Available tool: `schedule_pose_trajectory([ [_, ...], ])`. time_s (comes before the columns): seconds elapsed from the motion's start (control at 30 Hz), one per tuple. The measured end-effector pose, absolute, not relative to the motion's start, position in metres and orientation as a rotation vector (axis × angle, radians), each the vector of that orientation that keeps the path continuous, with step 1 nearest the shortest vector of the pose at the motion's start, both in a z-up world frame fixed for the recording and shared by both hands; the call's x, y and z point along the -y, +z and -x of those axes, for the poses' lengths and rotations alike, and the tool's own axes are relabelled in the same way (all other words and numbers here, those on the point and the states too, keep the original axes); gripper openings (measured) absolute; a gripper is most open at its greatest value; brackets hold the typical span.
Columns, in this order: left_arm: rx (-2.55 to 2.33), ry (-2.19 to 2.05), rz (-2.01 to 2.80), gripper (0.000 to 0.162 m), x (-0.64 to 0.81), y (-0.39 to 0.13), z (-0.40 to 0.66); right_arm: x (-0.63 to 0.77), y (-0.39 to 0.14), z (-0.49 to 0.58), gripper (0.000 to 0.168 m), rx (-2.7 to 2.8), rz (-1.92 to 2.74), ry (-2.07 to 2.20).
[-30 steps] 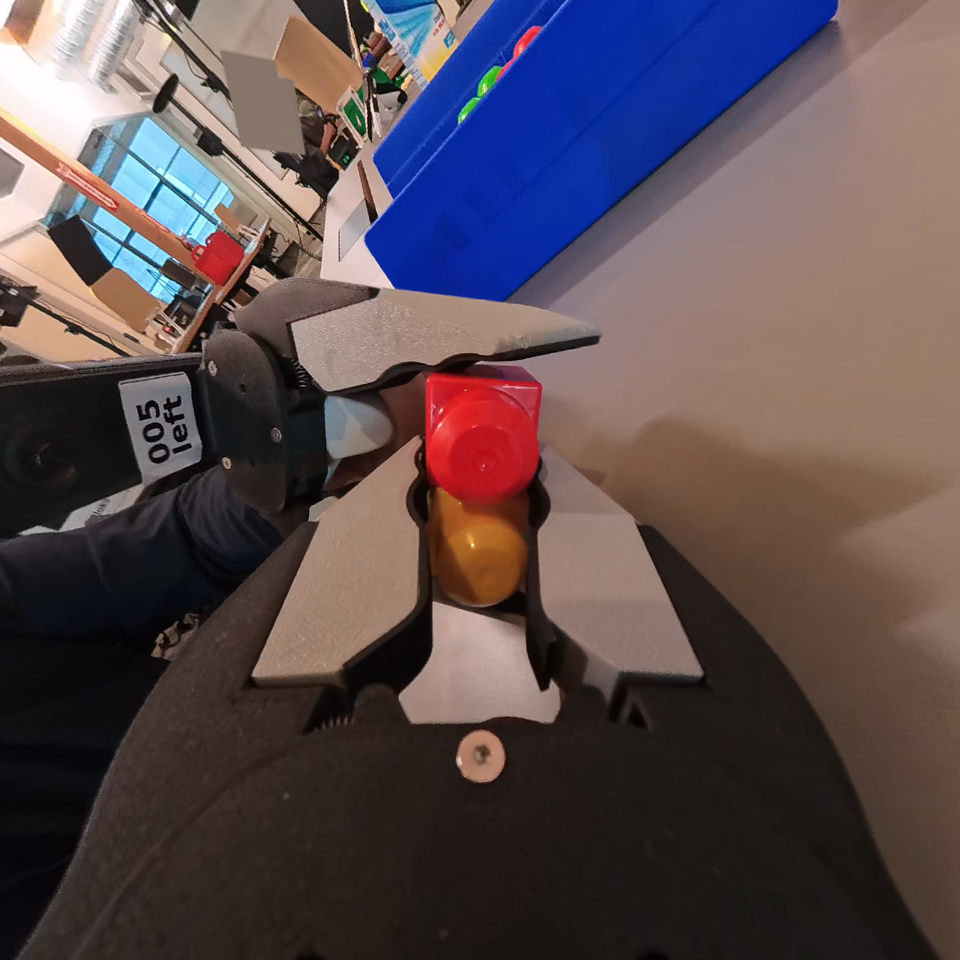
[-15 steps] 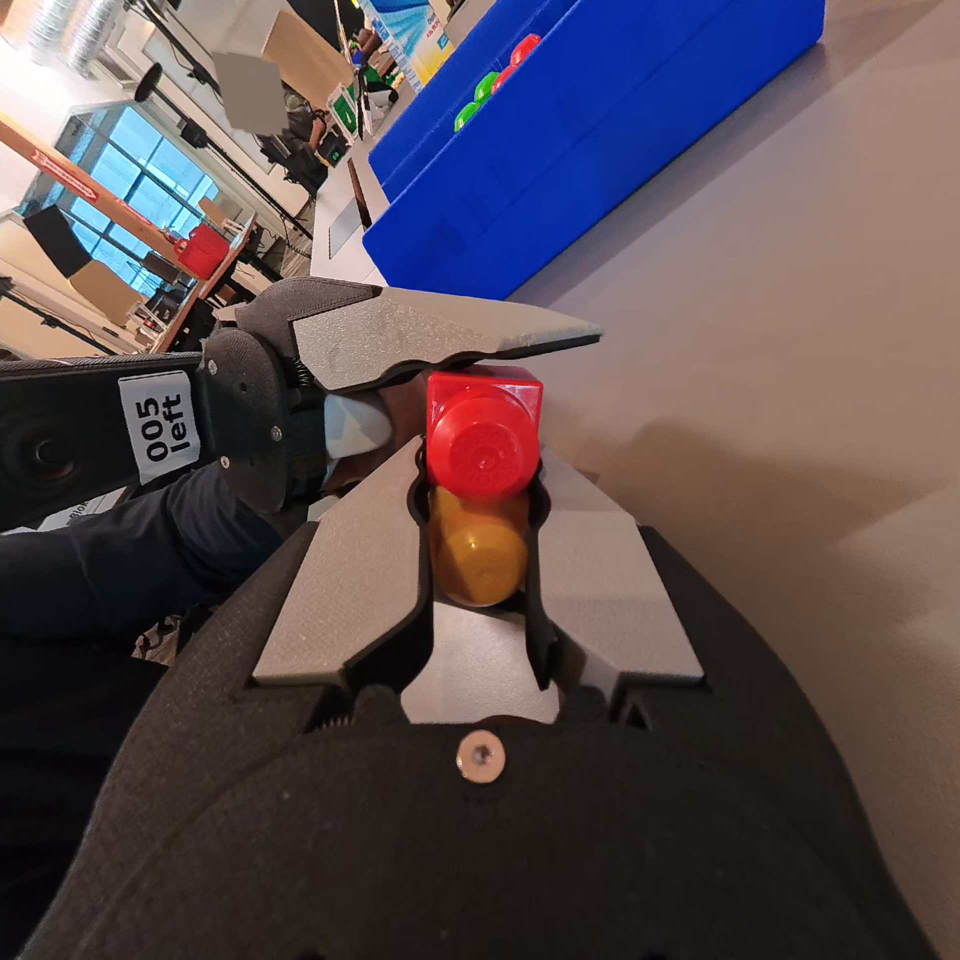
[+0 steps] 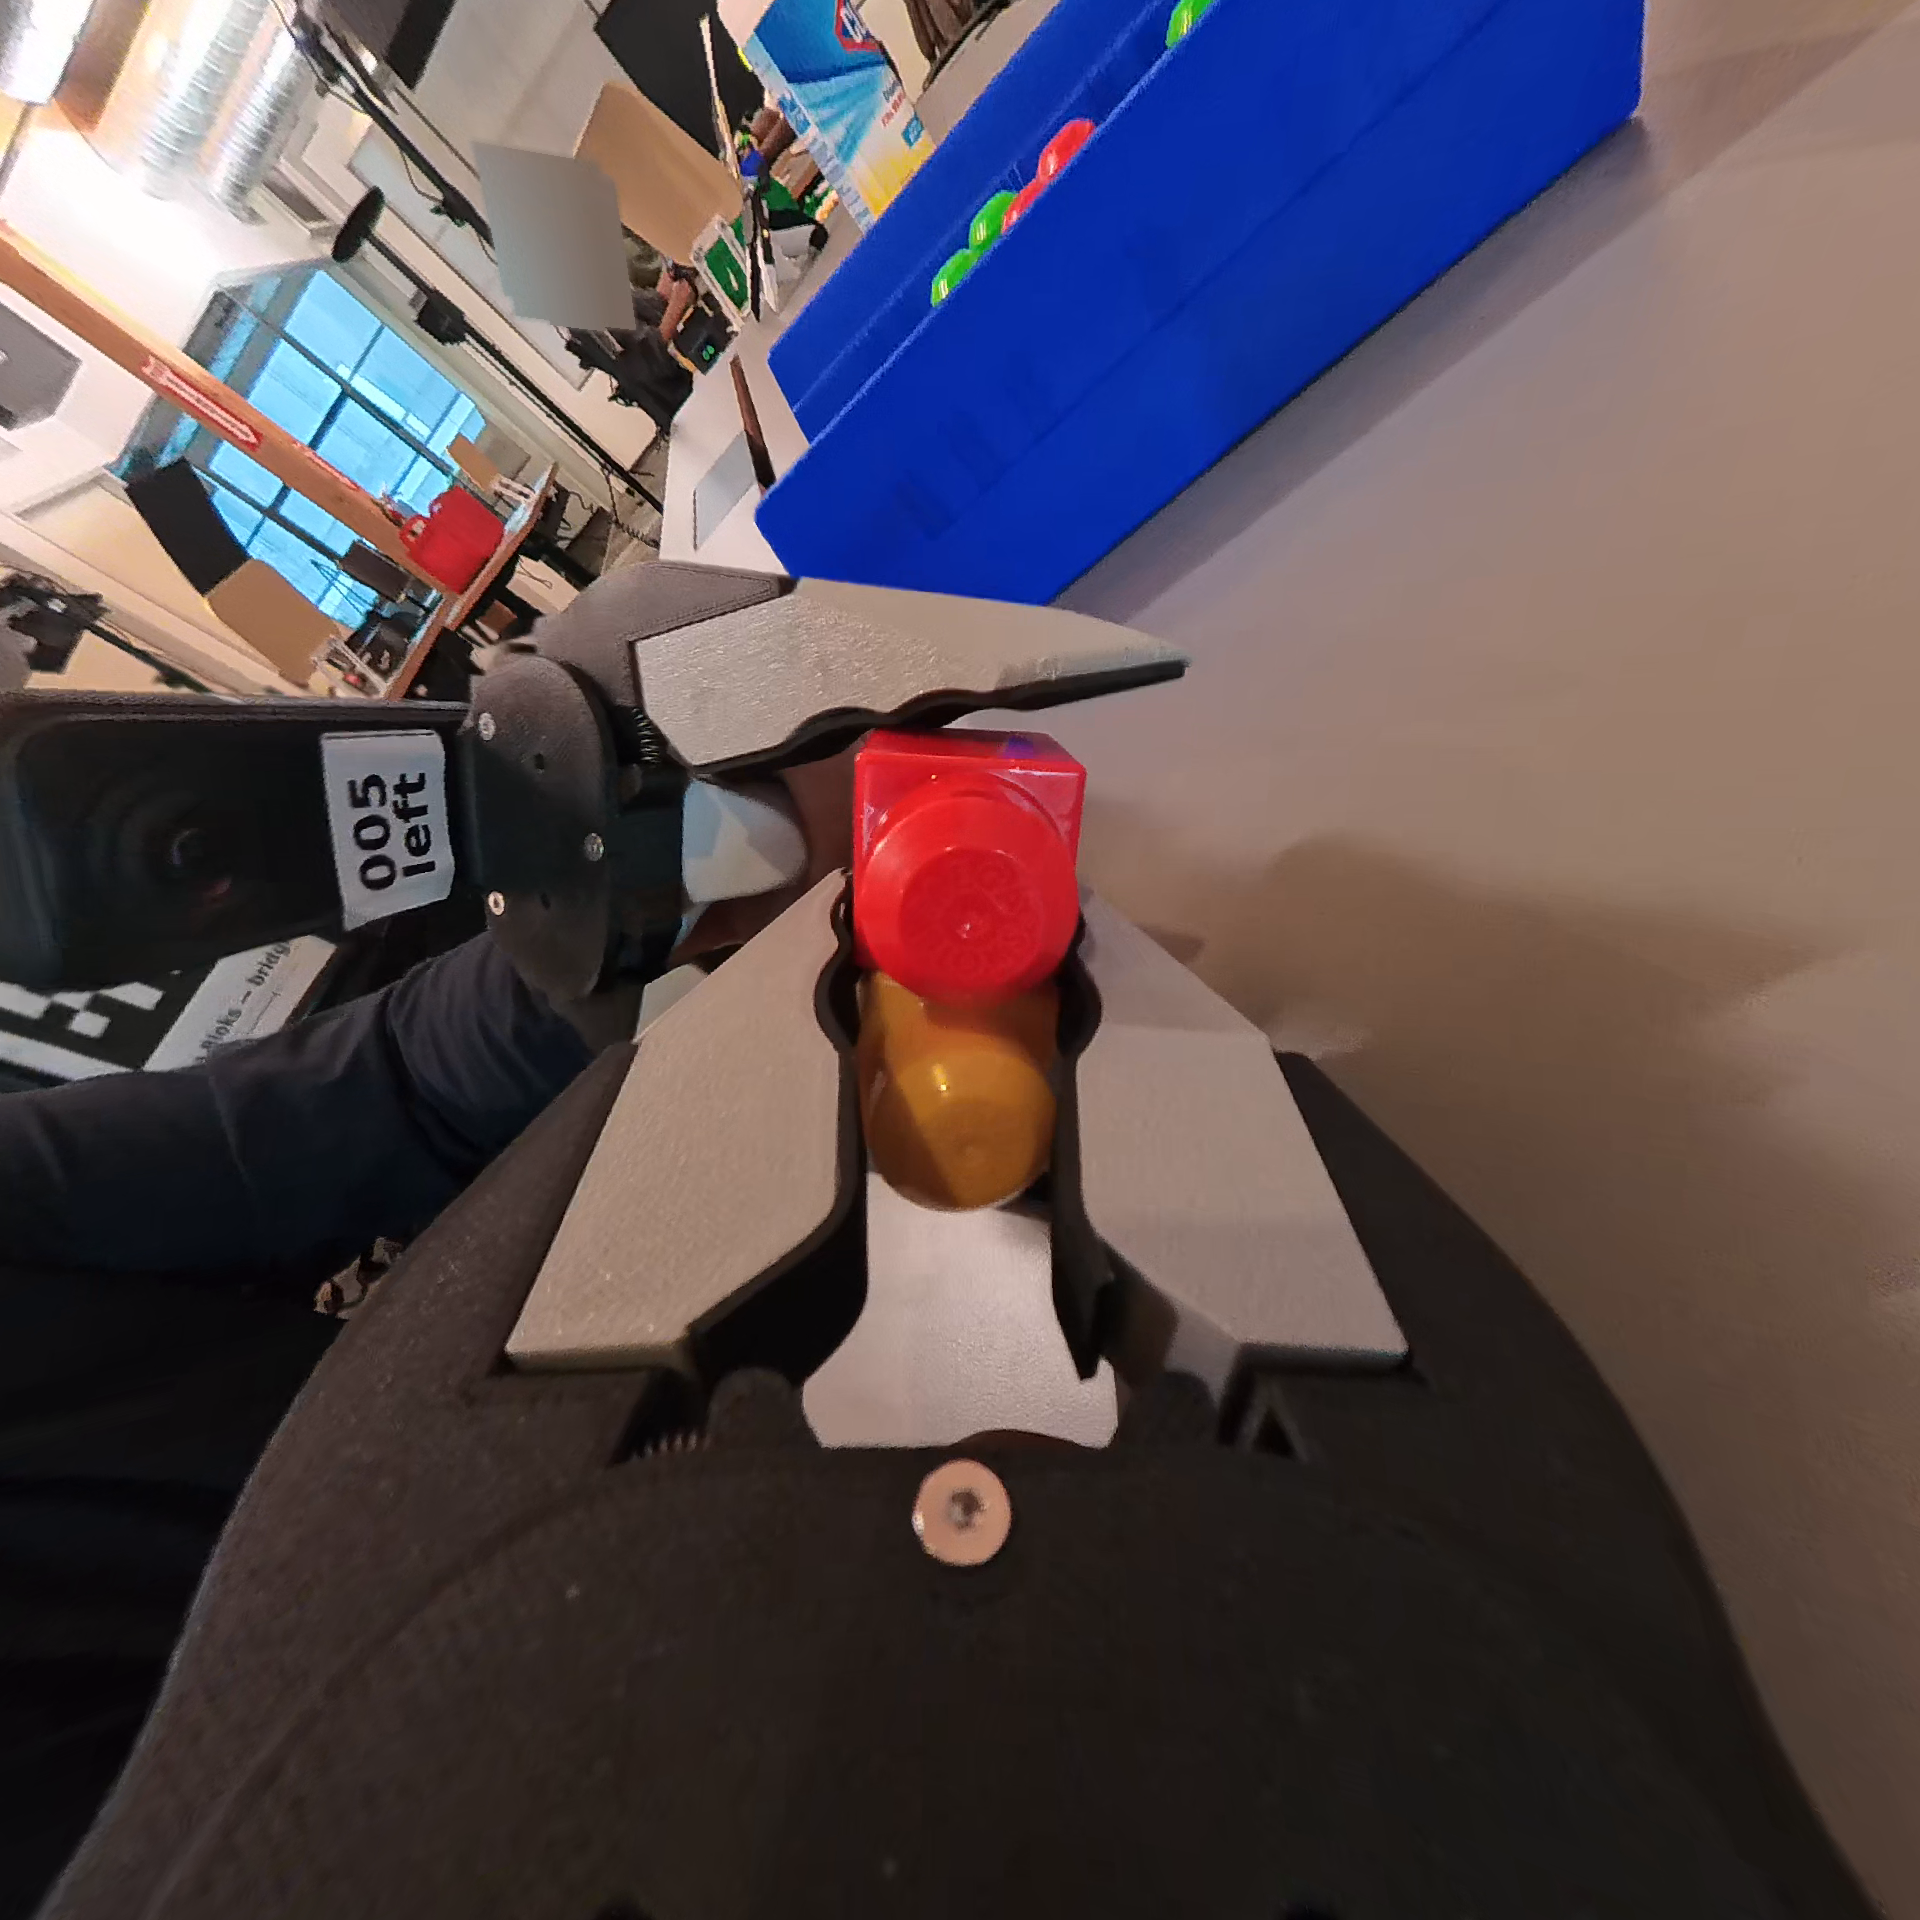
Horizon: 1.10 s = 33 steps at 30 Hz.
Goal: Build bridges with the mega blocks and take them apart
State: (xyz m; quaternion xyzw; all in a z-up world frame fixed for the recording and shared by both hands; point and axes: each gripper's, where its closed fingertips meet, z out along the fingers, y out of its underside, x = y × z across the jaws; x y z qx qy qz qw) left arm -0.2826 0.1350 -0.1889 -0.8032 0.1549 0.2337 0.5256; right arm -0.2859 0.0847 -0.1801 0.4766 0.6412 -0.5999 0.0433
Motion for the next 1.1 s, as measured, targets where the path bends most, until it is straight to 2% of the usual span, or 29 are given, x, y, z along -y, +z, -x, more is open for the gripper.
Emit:
schedule_pose_trajectory([
  [0.53, -0.254, 0.552, 1.992, 0.084, -0.128, -0.199, 0.307, -0.108, -0.143, 0.284, 0.033, -1.963, -1.462, -2.026],
  [0.77, -0.204, 0.545, 2.005, 0.079, -0.126, -0.200, 0.314, -0.150, -0.089, 0.277, 0.033, -2.136, -1.562, -2.318],
  [0.83, -0.188, 0.541, 2.002, 0.077, -0.125, -0.198, 0.316, -0.184, -0.070, 0.272, 0.033, -2.242, -1.715, -2.410],
  [0.93, -0.175, 0.535, 2.004, 0.076, -0.124, -0.198, 0.318, -0.261, -0.059, 0.260, 0.033, -2.385, -2.198, -2.350],
  [1.1, -0.189, 0.534, 2.024, 0.075, -0.125, -0.203, 0.317, -0.386, -0.103, 0.233, 0.034, -2.216, -3.015, -1.717],
])
